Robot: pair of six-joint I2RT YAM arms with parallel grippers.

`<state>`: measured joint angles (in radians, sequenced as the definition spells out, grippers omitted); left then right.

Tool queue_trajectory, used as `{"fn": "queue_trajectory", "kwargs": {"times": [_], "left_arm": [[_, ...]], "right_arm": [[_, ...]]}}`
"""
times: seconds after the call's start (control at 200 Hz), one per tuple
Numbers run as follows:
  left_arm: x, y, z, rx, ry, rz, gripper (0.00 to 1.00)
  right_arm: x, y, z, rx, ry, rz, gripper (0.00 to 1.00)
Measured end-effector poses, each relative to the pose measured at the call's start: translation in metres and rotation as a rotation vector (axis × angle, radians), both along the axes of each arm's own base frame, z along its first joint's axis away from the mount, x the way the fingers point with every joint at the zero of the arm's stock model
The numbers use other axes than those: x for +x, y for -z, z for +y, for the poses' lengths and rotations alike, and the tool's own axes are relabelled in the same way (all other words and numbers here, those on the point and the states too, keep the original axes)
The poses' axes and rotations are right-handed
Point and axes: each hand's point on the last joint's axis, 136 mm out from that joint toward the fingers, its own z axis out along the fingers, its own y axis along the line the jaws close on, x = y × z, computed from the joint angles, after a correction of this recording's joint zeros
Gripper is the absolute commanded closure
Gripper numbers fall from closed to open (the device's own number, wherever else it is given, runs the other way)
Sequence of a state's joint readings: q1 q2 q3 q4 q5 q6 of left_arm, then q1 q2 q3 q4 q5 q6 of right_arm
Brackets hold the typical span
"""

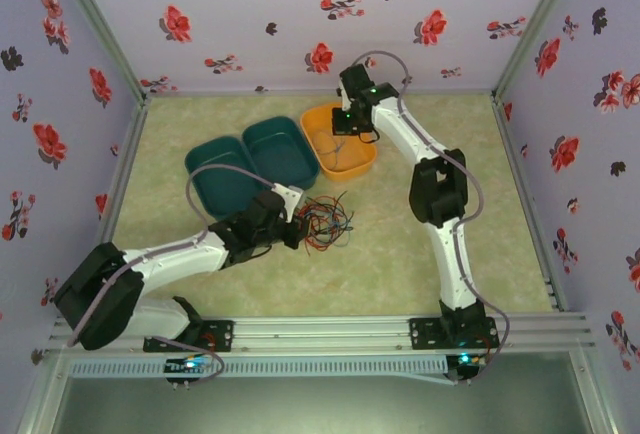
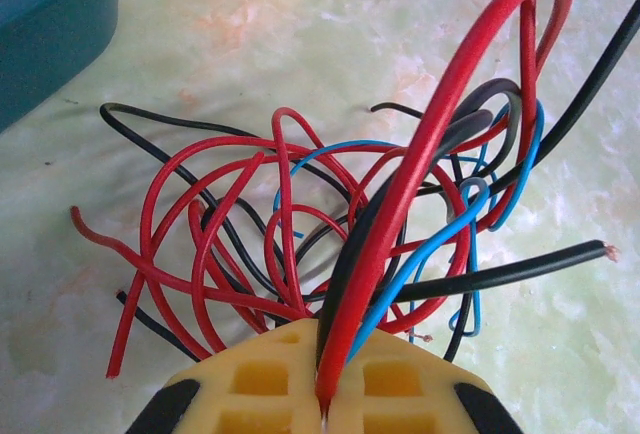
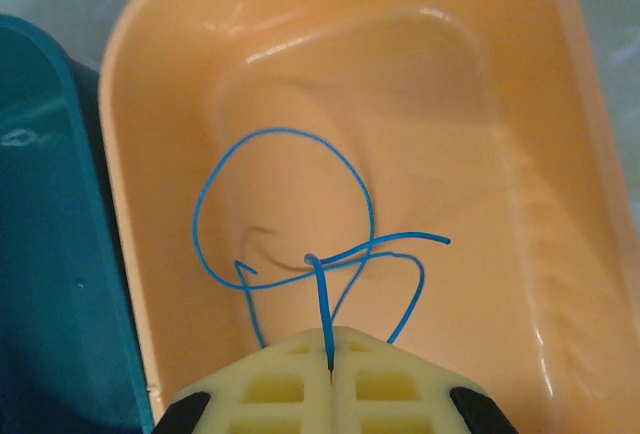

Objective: Untangle the cables

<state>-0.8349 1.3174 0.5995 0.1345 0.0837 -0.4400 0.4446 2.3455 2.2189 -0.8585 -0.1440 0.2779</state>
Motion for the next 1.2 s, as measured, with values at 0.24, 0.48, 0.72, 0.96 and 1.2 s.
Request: {"fn": "queue_trajectory", "kwargs": {"times": [0.24,0.48,0.72,0.96,1.2], "left_arm": [[0.000,0.003,-0.001,0.006,0.000,0.007,1.00],[0.003,0.003,-0.005,-0.002,-0.015,0.034,1.00],[0.002,0.005,-0.006,-0.009,-0.027,0.071,1.00],[0.002,0.006,-0.011,-0.024,-0.029,0.104,1.00],[0.005,0.008,-0.008,-0.058,-0.070,0.164,1.00]], "right_arm": [[-0.007,0.028,0.000,-0.011,0.002,0.079,0.84],[-0.013,0.028,-0.003,-0.025,-0.007,0.098,0.65],[-0.033,-0.006,-0.013,-0.019,-0.009,0.062,0.53],[-0.052,-0.047,-0.028,-0.005,0.012,-0.020,0.53],[-0.096,-0.056,-0.054,0.019,0.081,-0.053,0.56]]}}
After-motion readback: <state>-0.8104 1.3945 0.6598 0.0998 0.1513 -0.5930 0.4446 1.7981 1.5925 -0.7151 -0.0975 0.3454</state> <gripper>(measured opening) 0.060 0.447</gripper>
